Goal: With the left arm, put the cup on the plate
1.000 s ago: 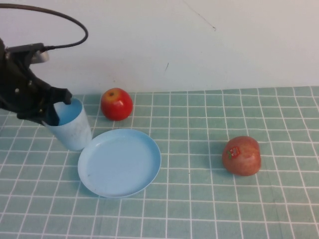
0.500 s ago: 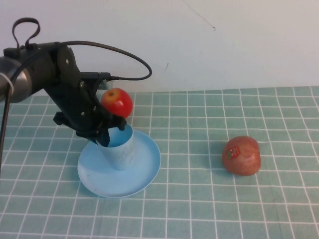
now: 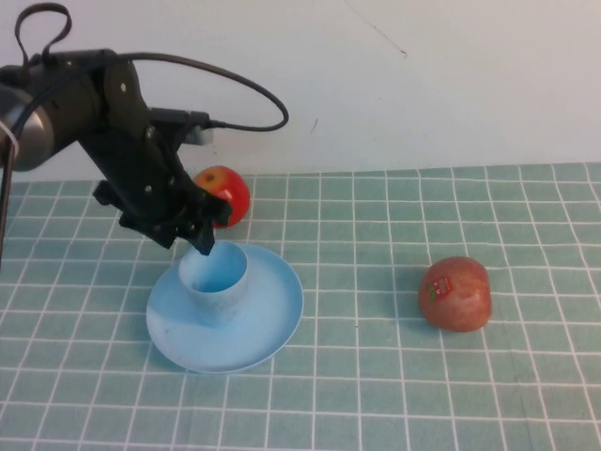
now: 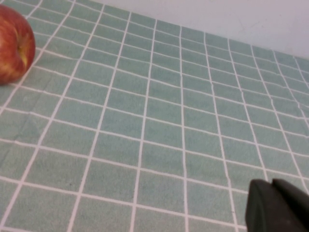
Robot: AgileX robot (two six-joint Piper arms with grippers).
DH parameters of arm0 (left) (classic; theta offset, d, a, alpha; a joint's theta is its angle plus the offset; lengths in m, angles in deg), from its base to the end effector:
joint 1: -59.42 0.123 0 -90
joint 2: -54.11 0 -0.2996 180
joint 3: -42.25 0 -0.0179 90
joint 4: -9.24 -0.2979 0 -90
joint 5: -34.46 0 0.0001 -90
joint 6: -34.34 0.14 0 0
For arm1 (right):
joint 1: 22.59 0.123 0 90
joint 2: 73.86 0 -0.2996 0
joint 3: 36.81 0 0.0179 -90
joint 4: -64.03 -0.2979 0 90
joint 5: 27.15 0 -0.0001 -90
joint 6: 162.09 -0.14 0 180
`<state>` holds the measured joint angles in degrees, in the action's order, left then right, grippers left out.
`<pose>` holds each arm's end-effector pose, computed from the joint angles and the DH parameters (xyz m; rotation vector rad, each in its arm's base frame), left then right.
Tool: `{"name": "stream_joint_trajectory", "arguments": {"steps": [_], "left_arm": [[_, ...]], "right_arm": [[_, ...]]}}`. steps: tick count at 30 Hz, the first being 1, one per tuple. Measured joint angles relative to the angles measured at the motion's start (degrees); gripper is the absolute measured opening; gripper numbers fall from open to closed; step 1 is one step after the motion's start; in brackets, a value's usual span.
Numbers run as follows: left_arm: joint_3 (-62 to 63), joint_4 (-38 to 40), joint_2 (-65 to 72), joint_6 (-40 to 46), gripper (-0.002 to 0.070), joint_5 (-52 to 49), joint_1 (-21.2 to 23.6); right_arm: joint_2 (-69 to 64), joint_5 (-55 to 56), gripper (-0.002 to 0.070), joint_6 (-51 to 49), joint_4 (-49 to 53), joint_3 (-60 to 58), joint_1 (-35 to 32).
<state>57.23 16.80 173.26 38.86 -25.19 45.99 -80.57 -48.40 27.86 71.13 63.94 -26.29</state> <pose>0.4616 -0.1266 0.1956 0.3750 2.8380 -0.2078 0.1313 -0.0148 0.1557 -0.1796 1.8695 -0.2857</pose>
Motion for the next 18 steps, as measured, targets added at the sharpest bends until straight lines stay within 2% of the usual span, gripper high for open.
{"name": "stream_joint_trajectory", "arguments": {"steps": [4, 7, 9, 12, 15, 18], "left_arm": [[5.20, -0.51, -3.18, 1.37, 0.0398, -5.75, 0.00], [8.64, 0.74, -6.74, 2.53, 0.0348, -9.38, 0.00], [9.44, 2.45, -9.82, 4.29, 0.0278, -10.28, 0.00], [9.57, 3.37, -15.09, 5.50, 0.0106, -11.14, 0.00], [9.57, 3.46, -20.68, 5.50, 0.0032, -11.14, 0.00], [9.32, 4.48, -27.25, 4.44, 0.0010, -10.32, 0.00]], "right_arm": [[0.00, 0.00, -0.0002, 0.00, 0.00, 0.00, 0.00], [0.00, 0.00, -0.0002, 0.00, 0.00, 0.00, 0.00], [0.00, 0.00, -0.0002, 0.00, 0.00, 0.00, 0.00], [0.00, 0.00, -0.0002, 0.00, 0.00, 0.00, 0.00], [0.00, 0.00, -0.0002, 0.00, 0.00, 0.00, 0.00], [0.00, 0.00, -0.0002, 0.00, 0.00, 0.00, 0.00]]}}
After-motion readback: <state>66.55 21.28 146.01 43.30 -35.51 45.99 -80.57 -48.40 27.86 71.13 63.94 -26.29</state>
